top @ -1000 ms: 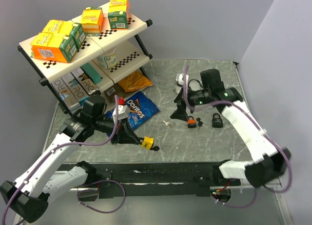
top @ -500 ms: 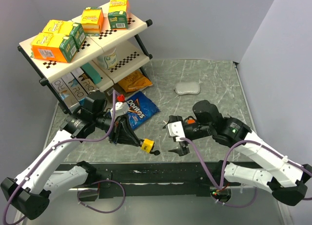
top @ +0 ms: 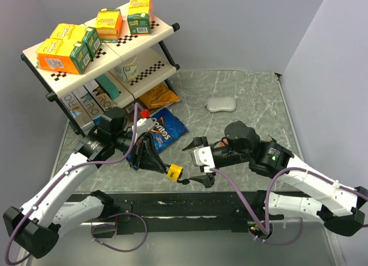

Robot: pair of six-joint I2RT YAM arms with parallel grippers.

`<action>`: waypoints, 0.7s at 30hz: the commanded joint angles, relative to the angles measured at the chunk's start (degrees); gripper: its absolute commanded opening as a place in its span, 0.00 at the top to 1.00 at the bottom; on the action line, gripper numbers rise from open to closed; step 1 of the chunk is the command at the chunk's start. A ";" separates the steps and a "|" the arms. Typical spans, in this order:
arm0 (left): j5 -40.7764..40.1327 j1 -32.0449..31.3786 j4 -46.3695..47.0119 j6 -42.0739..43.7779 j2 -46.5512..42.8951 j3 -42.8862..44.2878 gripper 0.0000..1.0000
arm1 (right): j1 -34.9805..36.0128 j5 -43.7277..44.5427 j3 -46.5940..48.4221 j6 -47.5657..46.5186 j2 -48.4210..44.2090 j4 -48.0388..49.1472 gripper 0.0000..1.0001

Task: Lock with the key
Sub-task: Adjust the lock.

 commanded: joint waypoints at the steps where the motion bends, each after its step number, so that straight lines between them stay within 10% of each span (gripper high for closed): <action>1: 4.59 0.20 3.42 -1.39 0.58 1.30 0.99 | 1.40 -0.83 2.52 -1.36 -1.09 1.51 0.01; 21: 0.90 0.29 16.58 -14.03 -2.14 -3.26 0.99 | 4.56 -1.71 4.81 -1.55 -1.27 0.80 0.01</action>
